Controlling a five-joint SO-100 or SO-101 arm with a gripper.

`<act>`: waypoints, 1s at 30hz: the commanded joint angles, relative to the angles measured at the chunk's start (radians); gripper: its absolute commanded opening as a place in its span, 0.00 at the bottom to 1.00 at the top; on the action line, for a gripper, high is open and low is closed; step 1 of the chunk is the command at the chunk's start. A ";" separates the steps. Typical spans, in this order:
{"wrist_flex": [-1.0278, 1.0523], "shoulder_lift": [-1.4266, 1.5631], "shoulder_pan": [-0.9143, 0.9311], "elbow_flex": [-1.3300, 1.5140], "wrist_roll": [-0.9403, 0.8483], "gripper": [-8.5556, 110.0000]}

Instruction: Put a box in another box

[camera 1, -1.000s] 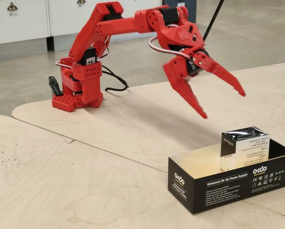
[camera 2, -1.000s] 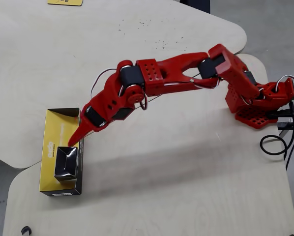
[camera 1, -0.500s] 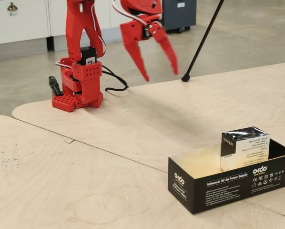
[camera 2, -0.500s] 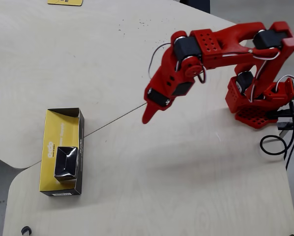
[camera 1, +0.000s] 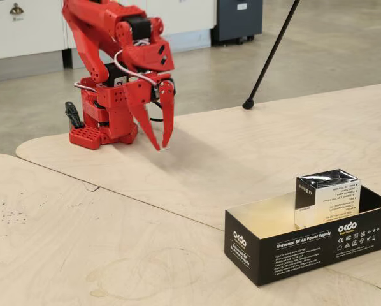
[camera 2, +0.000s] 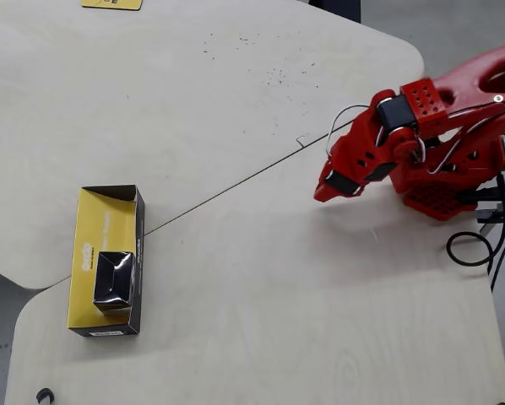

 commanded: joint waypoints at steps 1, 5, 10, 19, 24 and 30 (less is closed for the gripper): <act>-0.008 0.222 0.025 0.117 -0.040 0.07; 0.028 0.388 0.046 0.215 -0.075 0.07; 0.089 0.514 0.048 0.259 -0.118 0.07; 0.302 0.620 0.044 0.261 -0.219 0.07; 0.333 0.620 0.057 0.261 -0.250 0.07; 0.387 0.620 0.044 0.261 -0.353 0.07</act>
